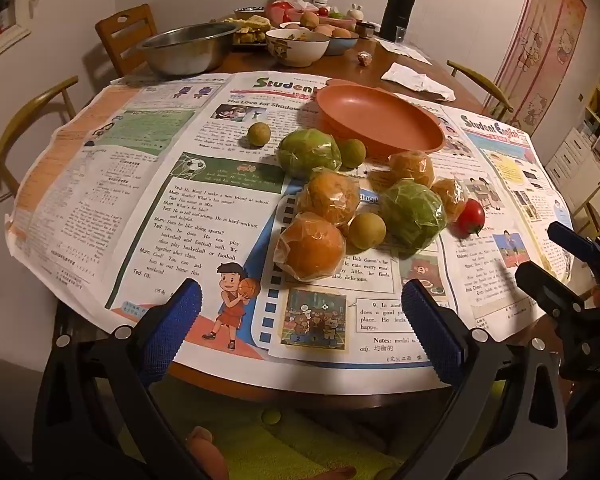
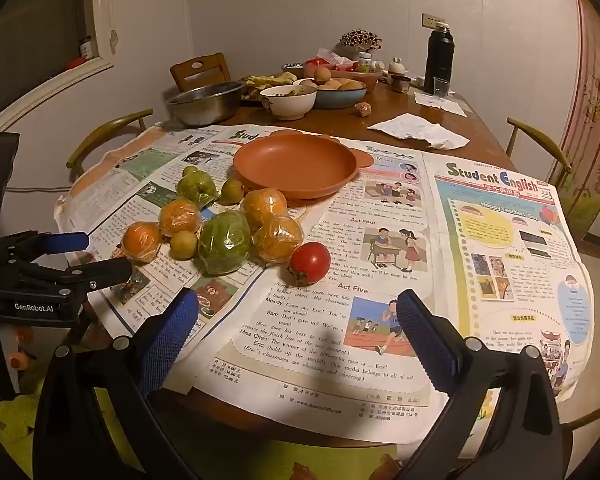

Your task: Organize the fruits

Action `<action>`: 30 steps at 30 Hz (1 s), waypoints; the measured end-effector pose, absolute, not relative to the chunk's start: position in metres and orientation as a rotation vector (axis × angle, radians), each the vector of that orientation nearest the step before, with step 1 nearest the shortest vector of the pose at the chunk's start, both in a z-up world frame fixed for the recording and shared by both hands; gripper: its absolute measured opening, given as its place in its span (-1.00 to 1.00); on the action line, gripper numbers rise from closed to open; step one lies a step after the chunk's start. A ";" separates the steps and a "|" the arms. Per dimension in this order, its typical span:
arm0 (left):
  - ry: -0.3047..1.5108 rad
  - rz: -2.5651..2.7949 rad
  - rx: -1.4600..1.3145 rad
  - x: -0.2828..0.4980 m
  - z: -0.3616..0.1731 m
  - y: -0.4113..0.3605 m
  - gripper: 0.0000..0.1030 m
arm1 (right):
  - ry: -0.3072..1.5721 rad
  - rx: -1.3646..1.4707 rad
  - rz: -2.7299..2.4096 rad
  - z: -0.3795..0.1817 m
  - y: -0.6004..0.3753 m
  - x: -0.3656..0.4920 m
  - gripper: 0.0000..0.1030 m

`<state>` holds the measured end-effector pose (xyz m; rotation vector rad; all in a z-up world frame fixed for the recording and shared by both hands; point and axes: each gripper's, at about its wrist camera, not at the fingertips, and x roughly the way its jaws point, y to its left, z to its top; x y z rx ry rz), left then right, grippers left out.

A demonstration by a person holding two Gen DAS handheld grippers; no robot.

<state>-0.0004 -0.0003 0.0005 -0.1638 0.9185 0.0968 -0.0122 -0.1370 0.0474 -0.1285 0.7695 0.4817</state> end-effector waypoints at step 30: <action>0.913 0.083 -0.171 0.002 0.004 -0.001 0.83 | 0.773 -0.116 0.486 0.044 -0.134 -0.012 0.92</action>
